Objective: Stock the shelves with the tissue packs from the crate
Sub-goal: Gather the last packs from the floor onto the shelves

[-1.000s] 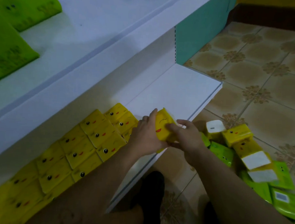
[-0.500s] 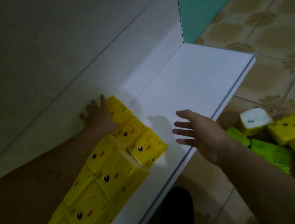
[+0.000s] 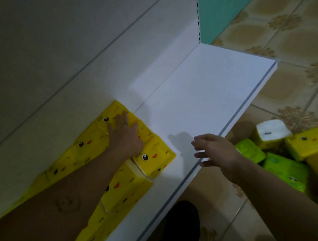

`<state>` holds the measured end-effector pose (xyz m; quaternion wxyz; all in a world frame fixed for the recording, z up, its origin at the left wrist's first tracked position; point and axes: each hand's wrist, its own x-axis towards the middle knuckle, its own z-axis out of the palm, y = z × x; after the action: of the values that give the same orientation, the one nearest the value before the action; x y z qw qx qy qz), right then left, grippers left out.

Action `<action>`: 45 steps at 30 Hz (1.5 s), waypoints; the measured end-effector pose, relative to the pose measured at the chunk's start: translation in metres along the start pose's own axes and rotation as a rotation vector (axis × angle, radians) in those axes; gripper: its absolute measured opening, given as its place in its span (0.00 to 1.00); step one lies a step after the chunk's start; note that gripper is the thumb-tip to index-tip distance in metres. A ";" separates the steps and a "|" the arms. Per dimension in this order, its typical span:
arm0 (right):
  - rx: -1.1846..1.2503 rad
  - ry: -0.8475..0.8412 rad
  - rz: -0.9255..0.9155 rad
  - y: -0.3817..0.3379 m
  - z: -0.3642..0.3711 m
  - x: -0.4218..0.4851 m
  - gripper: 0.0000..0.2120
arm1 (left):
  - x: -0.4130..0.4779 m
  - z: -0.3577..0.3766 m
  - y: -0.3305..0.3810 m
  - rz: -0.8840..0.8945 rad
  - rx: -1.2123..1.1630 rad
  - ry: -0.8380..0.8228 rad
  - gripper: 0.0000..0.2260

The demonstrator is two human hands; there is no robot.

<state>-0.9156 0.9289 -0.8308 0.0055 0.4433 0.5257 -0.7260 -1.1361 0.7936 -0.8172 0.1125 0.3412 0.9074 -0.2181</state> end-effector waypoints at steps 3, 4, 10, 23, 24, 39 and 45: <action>-0.001 0.114 0.022 0.014 -0.010 0.004 0.17 | -0.017 -0.002 0.038 0.179 -0.023 0.142 0.28; -0.011 0.143 0.032 0.020 -0.017 0.006 0.18 | -0.022 -0.003 0.053 0.215 -0.055 0.168 0.27; -0.043 0.266 0.160 0.068 -0.066 0.012 0.13 | -0.059 -0.006 0.151 0.480 -0.105 0.240 0.22; 0.138 0.468 0.351 0.157 -0.145 0.006 0.12 | -0.044 0.085 0.306 0.594 -0.209 -0.142 0.32; 0.142 0.487 0.338 0.158 -0.146 0.009 0.13 | -0.040 0.089 0.312 0.577 -0.192 -0.159 0.34; 0.143 0.475 0.285 0.147 -0.150 -0.002 0.12 | -0.026 0.119 0.320 0.068 -0.946 -0.438 0.52; 0.164 0.567 0.178 0.103 -0.140 -0.031 0.18 | -0.088 0.036 0.266 -0.118 -1.816 -0.928 0.24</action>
<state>-0.7584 0.9760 -0.8968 -0.1137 0.6713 0.4050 -0.6102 -0.8907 0.9050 -0.9024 0.6582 -0.0361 0.6125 0.4363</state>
